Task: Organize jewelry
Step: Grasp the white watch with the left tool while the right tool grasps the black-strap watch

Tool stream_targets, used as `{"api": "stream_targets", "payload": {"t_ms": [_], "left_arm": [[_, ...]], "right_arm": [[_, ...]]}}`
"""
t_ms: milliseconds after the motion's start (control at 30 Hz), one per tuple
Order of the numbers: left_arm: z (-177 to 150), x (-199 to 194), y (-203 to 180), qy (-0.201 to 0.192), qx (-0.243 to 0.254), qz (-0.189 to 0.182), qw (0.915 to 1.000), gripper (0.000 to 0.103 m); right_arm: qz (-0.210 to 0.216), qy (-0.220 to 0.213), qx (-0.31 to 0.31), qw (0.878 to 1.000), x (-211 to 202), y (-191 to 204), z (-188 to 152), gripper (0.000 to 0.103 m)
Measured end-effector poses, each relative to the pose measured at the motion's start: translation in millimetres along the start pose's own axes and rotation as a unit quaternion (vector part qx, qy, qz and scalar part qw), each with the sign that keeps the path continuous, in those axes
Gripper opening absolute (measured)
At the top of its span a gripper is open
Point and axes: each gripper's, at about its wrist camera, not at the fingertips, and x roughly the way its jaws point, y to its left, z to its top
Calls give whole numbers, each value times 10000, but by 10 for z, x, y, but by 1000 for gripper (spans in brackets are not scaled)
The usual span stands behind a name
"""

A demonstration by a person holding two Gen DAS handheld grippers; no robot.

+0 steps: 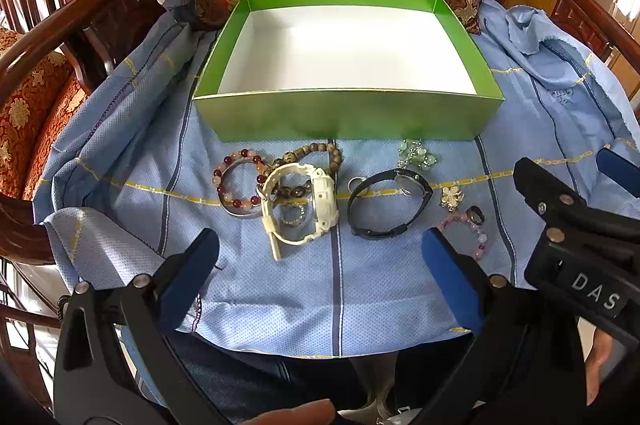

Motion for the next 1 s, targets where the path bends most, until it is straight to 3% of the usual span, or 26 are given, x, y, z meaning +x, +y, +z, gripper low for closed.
{"api": "stream_targets", "payload": {"t_ms": [400,500,600,667,767,867,967,1000], "left_arm": [[-7,18,17,18,39,18,10000,99],[33,42,137,-11,-74,111,9999,99],[93,115,399,112,-387,63,9992,99],[133,172,536,194,-566,76,9982,88],[162,292,629,400,-666,-13,9970,66],[154,409,605,618,-656,-136,9958,61],[110,470,549,729,-582,-252,9953,61],[96,484,532,740,-530,-254,9955,61]], "right_arm": [[-9,77,-59,10000,32,1,16,101],[-278,207,-90,9994,141,-117,54,101],[-274,582,-118,9979,349,-331,-2,100],[121,986,-186,9949,493,-376,-112,99],[460,1238,-411,9904,605,-249,-259,88],[617,1450,-647,9854,758,-42,-336,69],[668,1351,-785,9855,819,80,-334,42],[765,1330,-808,9848,811,95,-315,18]]}}
